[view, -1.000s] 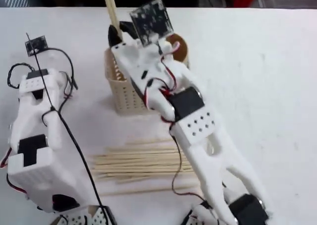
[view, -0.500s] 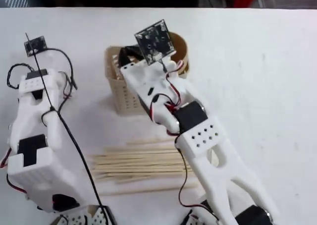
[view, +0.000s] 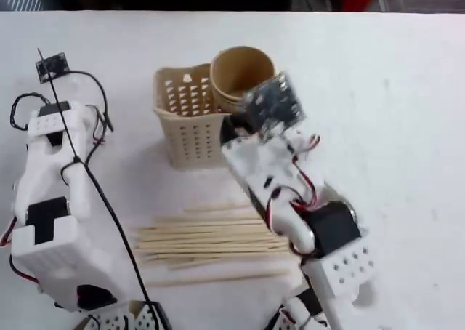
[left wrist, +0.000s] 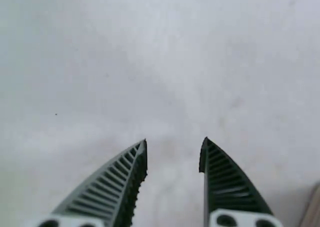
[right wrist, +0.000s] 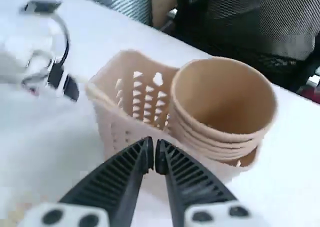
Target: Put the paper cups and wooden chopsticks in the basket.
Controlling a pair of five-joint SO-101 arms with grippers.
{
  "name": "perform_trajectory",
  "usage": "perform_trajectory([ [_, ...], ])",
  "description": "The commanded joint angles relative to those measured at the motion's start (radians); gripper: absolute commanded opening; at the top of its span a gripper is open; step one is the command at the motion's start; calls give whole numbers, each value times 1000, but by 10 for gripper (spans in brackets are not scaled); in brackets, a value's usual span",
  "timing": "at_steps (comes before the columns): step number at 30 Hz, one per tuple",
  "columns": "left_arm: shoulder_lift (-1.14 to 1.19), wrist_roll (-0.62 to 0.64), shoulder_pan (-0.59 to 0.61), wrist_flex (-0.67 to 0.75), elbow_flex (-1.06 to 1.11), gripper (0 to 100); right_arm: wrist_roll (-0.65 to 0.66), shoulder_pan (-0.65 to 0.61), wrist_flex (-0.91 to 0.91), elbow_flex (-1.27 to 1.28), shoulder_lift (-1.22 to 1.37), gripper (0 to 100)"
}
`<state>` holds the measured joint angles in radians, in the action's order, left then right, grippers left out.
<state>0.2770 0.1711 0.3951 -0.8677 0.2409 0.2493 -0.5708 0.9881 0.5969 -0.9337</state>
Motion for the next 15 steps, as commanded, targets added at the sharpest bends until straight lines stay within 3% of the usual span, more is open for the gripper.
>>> perform_trajectory([
  [1, -7, 5, 2, 18, -14, 185, 206, -77, 128, -9, 27, 18],
  [6, -7, 5, 7, 18, -14, 185, 339, -183, 228, -17, 275, 19],
  [12, -7, 5, 7, 17, -12, 185, 526, -216, 209, -12, 588, 19],
  [15, -7, 5, 7, 17, -12, 185, 549, -214, 143, -11, 707, 61],
])
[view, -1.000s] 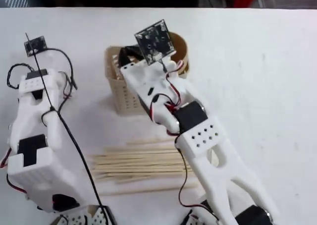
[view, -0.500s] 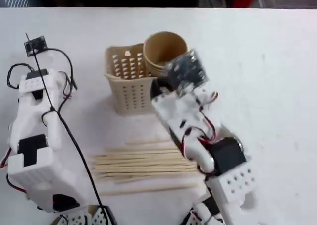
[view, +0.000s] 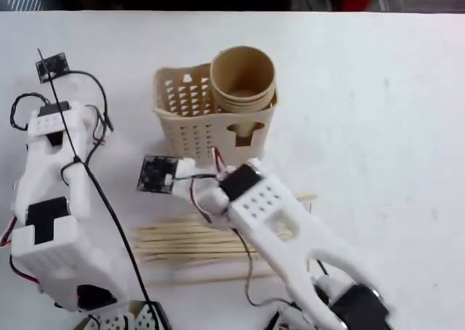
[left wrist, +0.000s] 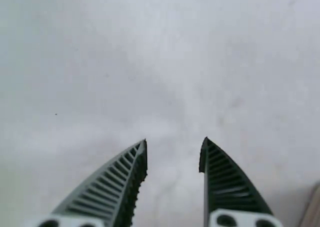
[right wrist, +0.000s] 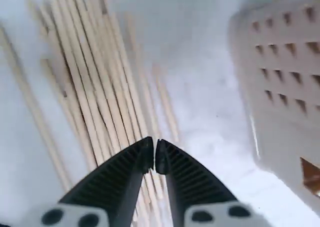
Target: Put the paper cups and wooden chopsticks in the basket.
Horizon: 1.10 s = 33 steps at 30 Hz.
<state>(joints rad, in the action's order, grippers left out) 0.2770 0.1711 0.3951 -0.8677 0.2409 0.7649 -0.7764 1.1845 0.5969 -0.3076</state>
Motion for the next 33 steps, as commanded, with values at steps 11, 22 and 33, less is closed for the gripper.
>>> perform_trajectory([
  [11, -7, 5, 2, 17, -15, 185, 89, -10, -223, 8, 329, 104],
  [22, -7, 5, 2, 18, -15, 185, 89, 39, -271, -9, 401, 46],
  [33, -7, 5, 2, 18, -14, 185, 11, 85, -203, -44, 237, 17],
])
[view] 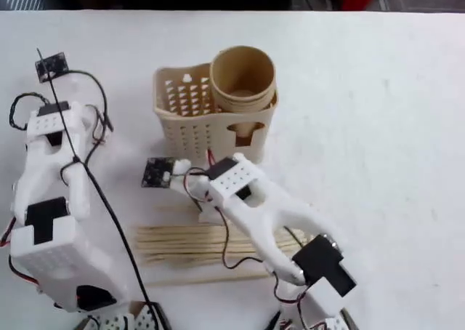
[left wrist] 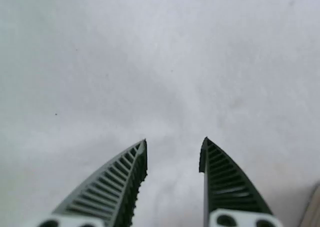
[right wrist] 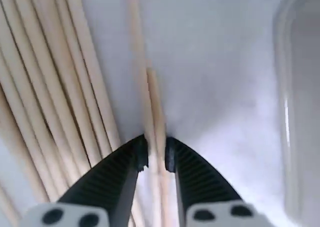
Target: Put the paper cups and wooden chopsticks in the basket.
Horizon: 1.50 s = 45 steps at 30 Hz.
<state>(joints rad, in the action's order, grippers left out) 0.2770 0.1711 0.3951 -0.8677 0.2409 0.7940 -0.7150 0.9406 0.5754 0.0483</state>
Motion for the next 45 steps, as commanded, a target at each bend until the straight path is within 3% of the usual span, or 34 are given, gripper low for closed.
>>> perform_trajectory([
  [1, -7, 5, 2, 18, -14, 185, -20, 24, 62, -20, -166, 17],
  [12, -7, 5, 2, 18, -14, 185, -124, 19, 193, -26, -694, 17],
  [20, -7, 5, 2, 18, -14, 185, -224, 16, 240, -370, -762, 17],
  [25, -7, 5, 2, 18, -14, 185, -327, 16, 61, -580, -760, 17],
  [29, -7, 5, 2, 18, -14, 185, -466, 18, -248, -583, -719, 17],
  [34, -7, 5, 2, 18, -12, 185, -555, 22, -440, -588, -553, 18],
  [39, -7, 5, 2, 18, -14, 185, -578, 42, -544, -583, -390, 18],
  [45, -7, 5, 1, 18, -18, 185, -666, 117, -478, -585, -306, 18],
])
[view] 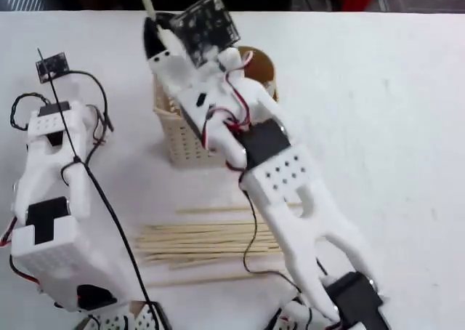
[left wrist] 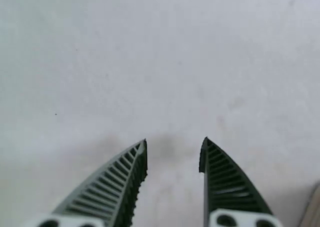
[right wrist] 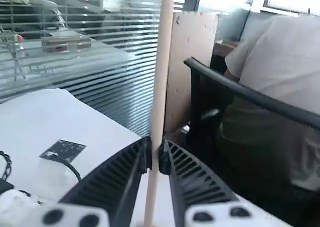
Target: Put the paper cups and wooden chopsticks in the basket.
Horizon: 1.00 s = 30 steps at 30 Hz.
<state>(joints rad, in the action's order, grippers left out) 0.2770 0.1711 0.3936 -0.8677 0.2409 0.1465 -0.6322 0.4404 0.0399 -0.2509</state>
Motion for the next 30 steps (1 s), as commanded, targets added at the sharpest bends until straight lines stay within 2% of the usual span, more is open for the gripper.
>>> perform_trajectory([
  [1, -7, 5, 2, 18, -18, 185, -18, 39, 50, -49, -7, 21],
  [6, -7, 5, 2, 18, -14, 185, -18, 38, 148, -51, -8, 37],
  [13, -7, 5, 4, 25, -14, 185, -18, 30, 274, -49, -76, 235],
  [18, -7, 3, 4, 57, 6, 185, -15, 27, 484, -51, -219, 212],
  [21, -7, 3, 4, 60, 8, 185, 109, 19, 679, -52, -309, 174],
  [26, -7, 3, 4, 60, 8, 185, 364, -85, 1012, -23, -300, 149],
  [28, -7, 3, 7, 60, 8, 185, 443, -127, 1102, 37, -262, 149],
  [30, -7, 3, 7, 61, 6, 185, 499, -150, 1110, 152, -223, 149],
])
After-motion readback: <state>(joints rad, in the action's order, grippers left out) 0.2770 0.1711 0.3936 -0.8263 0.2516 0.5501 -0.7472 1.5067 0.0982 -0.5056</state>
